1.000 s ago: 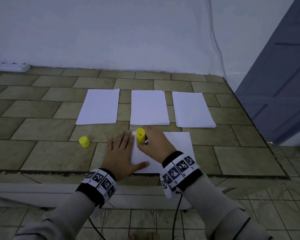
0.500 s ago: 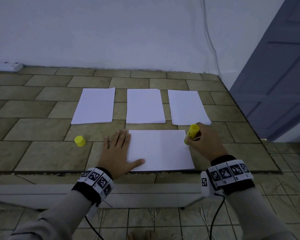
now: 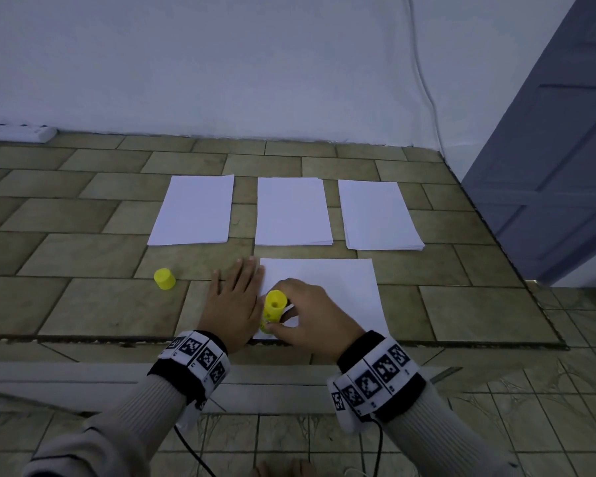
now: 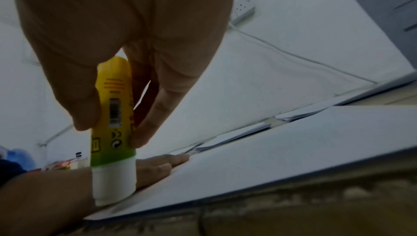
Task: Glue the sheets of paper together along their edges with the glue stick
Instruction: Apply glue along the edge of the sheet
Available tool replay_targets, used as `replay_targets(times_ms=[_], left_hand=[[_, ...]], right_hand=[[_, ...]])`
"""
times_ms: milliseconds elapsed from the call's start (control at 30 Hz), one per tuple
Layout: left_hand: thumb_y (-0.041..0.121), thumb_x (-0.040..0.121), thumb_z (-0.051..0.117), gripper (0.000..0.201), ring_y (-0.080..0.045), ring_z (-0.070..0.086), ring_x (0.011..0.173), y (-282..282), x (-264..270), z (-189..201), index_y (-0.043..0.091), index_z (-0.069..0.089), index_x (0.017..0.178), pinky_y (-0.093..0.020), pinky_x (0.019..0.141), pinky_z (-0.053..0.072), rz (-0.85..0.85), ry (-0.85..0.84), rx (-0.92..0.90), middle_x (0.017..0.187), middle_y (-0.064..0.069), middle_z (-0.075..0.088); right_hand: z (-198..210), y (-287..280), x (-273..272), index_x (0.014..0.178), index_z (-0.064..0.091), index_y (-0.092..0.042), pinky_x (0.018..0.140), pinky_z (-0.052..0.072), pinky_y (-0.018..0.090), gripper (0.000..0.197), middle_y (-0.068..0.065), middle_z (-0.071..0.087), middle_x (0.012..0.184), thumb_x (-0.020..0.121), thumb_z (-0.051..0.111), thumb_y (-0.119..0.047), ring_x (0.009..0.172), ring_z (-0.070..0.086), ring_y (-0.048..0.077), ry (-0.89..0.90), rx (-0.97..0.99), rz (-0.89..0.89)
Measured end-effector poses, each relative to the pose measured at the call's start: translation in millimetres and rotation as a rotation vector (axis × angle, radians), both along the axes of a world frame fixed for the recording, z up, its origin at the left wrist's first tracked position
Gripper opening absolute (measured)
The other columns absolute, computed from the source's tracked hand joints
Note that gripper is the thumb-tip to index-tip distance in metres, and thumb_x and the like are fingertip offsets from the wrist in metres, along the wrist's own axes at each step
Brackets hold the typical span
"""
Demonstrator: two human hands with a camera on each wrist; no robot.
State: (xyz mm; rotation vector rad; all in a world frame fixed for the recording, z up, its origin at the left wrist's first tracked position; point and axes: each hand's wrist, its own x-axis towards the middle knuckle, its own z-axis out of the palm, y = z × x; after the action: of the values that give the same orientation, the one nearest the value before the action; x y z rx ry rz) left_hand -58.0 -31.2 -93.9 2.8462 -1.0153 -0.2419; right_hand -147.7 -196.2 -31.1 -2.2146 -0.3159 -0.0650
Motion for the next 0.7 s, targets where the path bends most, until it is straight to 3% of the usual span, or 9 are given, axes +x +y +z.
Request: replay_targets(times_ms=[33,100,167,267,400,533,633,700], left_hand=[[0.055,0.096,-0.006,0.081,-0.033,0.02,0.147,-0.4,0.0,-1.4,0.006,0.029,0.151,-0.066,0.112,0.021,-0.002,-0.025,-0.007,0.16,-0.012,0.02],[0.052,0.091,0.001,0.078,-0.029,0.007,0.15,-1.3,1.2,-3.5,0.009,0.019,0.154,-0.062,0.116,0.011,0.003,-0.023,-0.005,0.162,-0.01,0.009],[0.062,0.084,-0.018,0.09,-0.024,-0.007,0.15,-2.5,0.6,-2.9,0.014,0.007,0.156,-0.055,0.117,-0.002,0.024,-0.031,-0.023,0.163,-0.004,-0.004],[0.067,0.07,-0.039,0.111,-0.023,-0.005,0.151,-3.2,-0.9,-2.1,0.015,0.008,0.156,-0.054,0.118,-0.002,0.046,-0.05,-0.004,0.164,-0.003,-0.003],[0.065,0.083,-0.024,0.096,-0.024,0.0,0.151,-4.8,-0.1,-4.7,0.015,0.012,0.156,-0.055,0.117,0.001,0.055,-0.067,-0.013,0.163,-0.004,0.002],[0.055,0.085,-0.011,0.084,-0.023,-0.002,0.151,-6.4,-1.5,-3.3,0.015,0.011,0.156,-0.054,0.118,0.0,0.066,-0.078,-0.014,0.164,-0.003,0.0],[0.053,0.087,-0.008,0.082,-0.025,0.002,0.151,-4.7,-2.1,-3.1,0.014,0.015,0.155,-0.056,0.118,0.004,0.066,-0.076,-0.021,0.163,-0.004,0.005],[0.053,0.089,-0.006,0.081,-0.026,0.006,0.15,-4.1,-1.8,-4.5,0.012,0.018,0.155,-0.058,0.118,0.007,0.061,-0.071,-0.028,0.163,-0.005,0.008]], right_hand=[[0.0,2.0,1.2,0.094,0.06,-0.008,0.076,0.053,0.044,0.021,0.009,0.06,0.094,0.08,0.072,-0.018,0.084,0.059,0.022,-0.004,-0.021,0.012],[0.2,3.0,2.8,0.099,0.06,-0.006,0.077,0.053,0.045,0.024,0.011,0.059,0.097,0.081,0.072,-0.017,0.086,0.058,0.024,-0.007,-0.059,0.032],[1.6,-0.6,1.8,0.102,0.06,-0.004,0.078,0.053,0.044,0.026,0.012,0.059,0.099,0.082,0.071,-0.017,0.088,0.058,0.024,0.009,-0.079,0.03],[3.5,-15.2,-3.7,0.098,0.061,-0.006,0.076,0.054,0.04,0.023,0.008,0.06,0.095,0.081,0.071,-0.017,0.085,0.059,0.021,0.017,-0.056,-0.001],[6.7,-51.7,-17.8,0.094,0.063,-0.008,0.074,0.055,0.036,0.022,0.006,0.063,0.094,0.078,0.072,-0.019,0.083,0.061,0.016,0.036,-0.042,-0.066],[9.8,-89.9,-39.3,0.085,0.066,-0.01,0.068,0.056,0.025,0.026,0.001,0.066,0.089,0.073,0.067,-0.033,0.079,0.064,0.013,-0.004,-0.021,-0.147],[10.4,-112.4,-50.9,0.082,0.065,-0.014,0.064,0.051,0.015,0.016,-0.004,0.066,0.082,0.072,0.074,-0.021,0.073,0.064,0.008,0.03,-0.016,-0.241],[10.4,-124.3,-55.6,0.079,0.065,-0.018,0.063,0.048,0.015,0.014,-0.008,0.066,0.079,0.069,0.075,-0.018,0.072,0.062,0.005,0.042,-0.06,-0.294]])
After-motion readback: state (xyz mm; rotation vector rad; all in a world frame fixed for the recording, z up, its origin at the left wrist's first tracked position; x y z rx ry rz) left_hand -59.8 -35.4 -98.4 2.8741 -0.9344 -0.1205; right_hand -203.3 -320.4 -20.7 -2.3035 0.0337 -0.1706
